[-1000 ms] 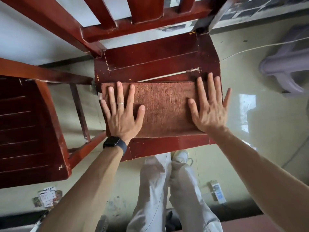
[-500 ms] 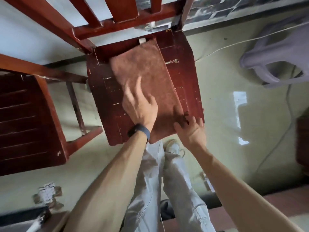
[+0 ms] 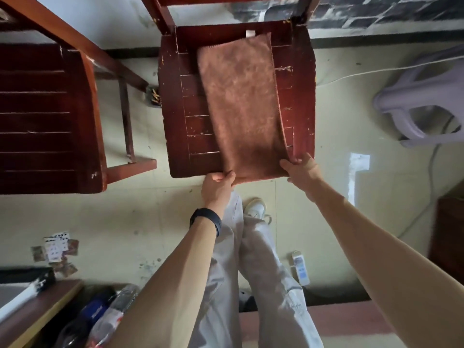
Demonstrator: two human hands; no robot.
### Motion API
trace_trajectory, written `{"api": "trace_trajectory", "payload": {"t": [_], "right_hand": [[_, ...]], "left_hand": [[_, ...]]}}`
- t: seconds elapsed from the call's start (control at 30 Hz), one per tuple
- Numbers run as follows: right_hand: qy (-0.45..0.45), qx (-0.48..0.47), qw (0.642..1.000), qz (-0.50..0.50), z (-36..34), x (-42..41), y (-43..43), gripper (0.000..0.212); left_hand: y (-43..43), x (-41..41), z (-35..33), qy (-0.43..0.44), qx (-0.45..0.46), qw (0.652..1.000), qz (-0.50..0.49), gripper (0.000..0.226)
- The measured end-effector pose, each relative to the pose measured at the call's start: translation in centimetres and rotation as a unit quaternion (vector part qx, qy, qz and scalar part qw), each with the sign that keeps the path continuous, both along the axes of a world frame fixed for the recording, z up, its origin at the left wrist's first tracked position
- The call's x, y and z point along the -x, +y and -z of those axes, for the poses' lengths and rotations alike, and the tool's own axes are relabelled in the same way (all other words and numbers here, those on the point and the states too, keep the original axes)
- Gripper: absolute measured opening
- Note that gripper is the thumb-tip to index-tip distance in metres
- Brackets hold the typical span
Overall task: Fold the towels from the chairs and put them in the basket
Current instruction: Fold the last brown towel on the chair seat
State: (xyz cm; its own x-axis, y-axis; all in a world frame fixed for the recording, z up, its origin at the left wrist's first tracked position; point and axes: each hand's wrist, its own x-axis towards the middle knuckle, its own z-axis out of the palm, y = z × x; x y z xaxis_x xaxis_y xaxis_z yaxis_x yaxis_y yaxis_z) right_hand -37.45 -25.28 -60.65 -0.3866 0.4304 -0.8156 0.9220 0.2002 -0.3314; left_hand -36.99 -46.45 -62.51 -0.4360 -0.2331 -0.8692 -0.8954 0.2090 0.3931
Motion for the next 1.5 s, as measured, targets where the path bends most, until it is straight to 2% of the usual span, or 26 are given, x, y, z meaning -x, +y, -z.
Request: {"api": "trace_trajectory", "payload": {"t": [0.1, 0.2, 0.3, 0.43, 0.57, 0.7, 0.73, 0.8, 0.87, 0.93, 0.97, 1.03, 1.1, 1.17, 1.33, 1.5], "right_hand": [[0.021, 0.029, 0.998, 0.057, -1.4, -1.3, -1.1, 0.028], [0.028, 0.046, 0.994, 0.096, -3.0, -3.6, -2.2, 0.023], [0.000, 0.055, 0.993, 0.101, -4.4, -6.2, -3.2, 0.023], [-0.002, 0.072, 0.991, 0.112, -6.8, -8.8, -4.6, 0.020], [0.016, 0.089, 0.990, 0.108, -8.3, -9.3, -5.6, 0.024], [0.026, 0.133, 0.981, 0.138, -10.0, -6.4, -5.2, 0.022], [0.032, 0.162, 0.976, 0.145, -10.5, -5.4, -4.7, 0.023], [0.060, 0.201, 0.971, 0.117, -11.1, -3.1, -3.5, 0.042], [0.104, 0.163, 0.981, 0.022, -10.9, -0.9, -2.3, 0.036], [0.133, 0.072, 0.985, -0.077, -10.2, 1.4, -1.8, 0.009], [0.140, 0.024, 0.983, -0.113, -9.5, 2.4, -1.6, 0.011], [0.152, -0.042, 0.975, -0.155, -8.2, 4.6, -1.6, 0.025], [0.156, -0.068, 0.976, -0.132, -6.3, 6.5, -1.8, 0.028], [0.138, -0.066, 0.985, -0.076, -4.5, 8.2, -1.9, 0.028], [0.124, -0.089, 0.984, -0.087, -1.8, 10.6, -2.7, 0.033], [0.109, -0.143, 0.980, -0.084, 0.4, 11.8, -3.4, 0.022]], "left_hand": [[-1.6, -0.6, -1.8, 0.015, -0.029, 0.999, -0.018, 0.045], [-3.2, -1.9, -3.9, 0.043, -0.012, 0.999, 0.004, 0.027], [-4.6, -3.3, -5.9, 0.043, -0.024, 0.999, 0.020, 0.020], [-5.4, -3.9, -8.5, 0.015, -0.023, 0.997, 0.075, 0.017], [-5.9, -3.0, -10.0, 0.004, -0.033, 0.990, 0.135, 0.030], [-5.5, 1.1, -12.4, -0.077, -0.106, 0.988, 0.078, 0.033], [-5.8, 2.2, -12.9, -0.083, -0.133, 0.983, 0.094, 0.035], [-6.5, 4.3, -13.6, -0.059, -0.177, 0.966, 0.181, 0.035], [-7.0, 6.3, -13.2, 0.010, -0.132, 0.943, 0.306, 0.007], [-6.8, 8.4, -11.6, 0.100, -0.024, 0.915, 0.390, 0.026], [-6.5, 9.4, -10.7, 0.123, 0.001, 0.915, 0.383, 0.031], [-5.5, 11.4, -9.1, 0.123, -0.010, 0.937, 0.327, 0.039], [-4.3, 13.1, -7.7, 0.094, -0.017, 0.953, 0.288, 0.047], [-3.1, 14.5, -6.3, 0.105, 0.008, 0.948, 0.302, 0.045], [-1.1, 16.3, -3.2, 0.109, 0.078, 0.954, 0.268, 0.042], [-0.1, 16.0, -1.9, 0.175, 0.135, 0.936, 0.273, 0.037]]}}
